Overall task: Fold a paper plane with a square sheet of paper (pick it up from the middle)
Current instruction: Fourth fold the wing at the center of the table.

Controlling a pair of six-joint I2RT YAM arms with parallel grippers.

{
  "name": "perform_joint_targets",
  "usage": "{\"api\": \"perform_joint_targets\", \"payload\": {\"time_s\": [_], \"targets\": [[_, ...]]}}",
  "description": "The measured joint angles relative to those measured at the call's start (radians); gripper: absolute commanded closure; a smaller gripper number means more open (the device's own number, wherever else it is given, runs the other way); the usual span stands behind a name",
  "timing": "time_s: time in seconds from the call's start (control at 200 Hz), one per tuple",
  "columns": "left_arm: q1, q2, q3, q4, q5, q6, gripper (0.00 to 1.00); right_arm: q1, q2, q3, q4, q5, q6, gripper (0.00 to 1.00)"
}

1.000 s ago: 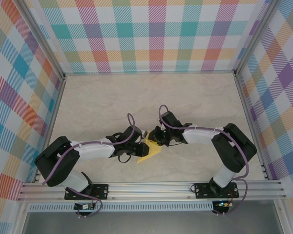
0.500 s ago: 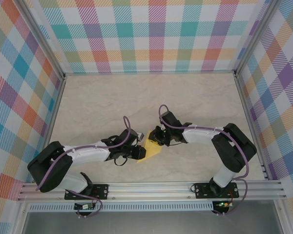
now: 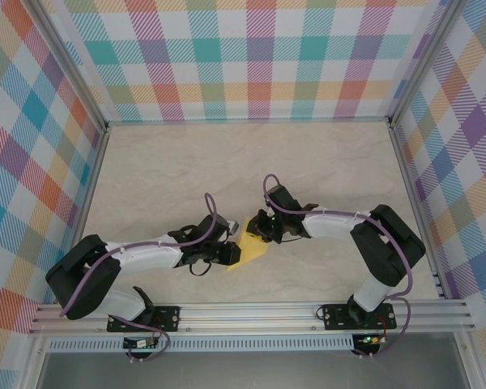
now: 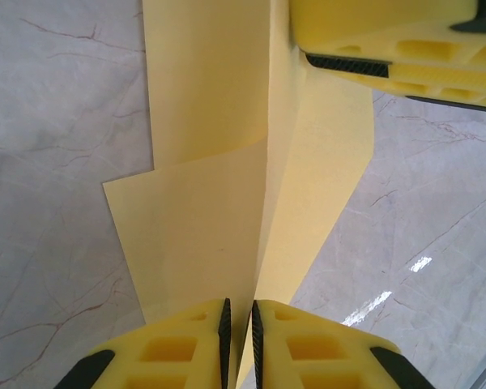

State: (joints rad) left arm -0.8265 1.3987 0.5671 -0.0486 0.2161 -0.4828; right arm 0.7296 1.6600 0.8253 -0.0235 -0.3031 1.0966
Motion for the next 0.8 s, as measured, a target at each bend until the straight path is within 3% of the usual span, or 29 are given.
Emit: {"api": "perform_joint_targets", "payload": {"time_s": [0.545, 0.8], "targets": [[0.04, 0.021, -0.043, 0.081, 0.057, -0.038, 0.87, 0.0, -0.058, 0.009, -0.068, 0.045, -0.013, 0.75], [0.046, 0.021, -0.054, 0.105, 0.076, -0.049, 0.87, 0.02, -0.082, 0.006, -0.045, 0.002, -0.035, 0.73]]}}
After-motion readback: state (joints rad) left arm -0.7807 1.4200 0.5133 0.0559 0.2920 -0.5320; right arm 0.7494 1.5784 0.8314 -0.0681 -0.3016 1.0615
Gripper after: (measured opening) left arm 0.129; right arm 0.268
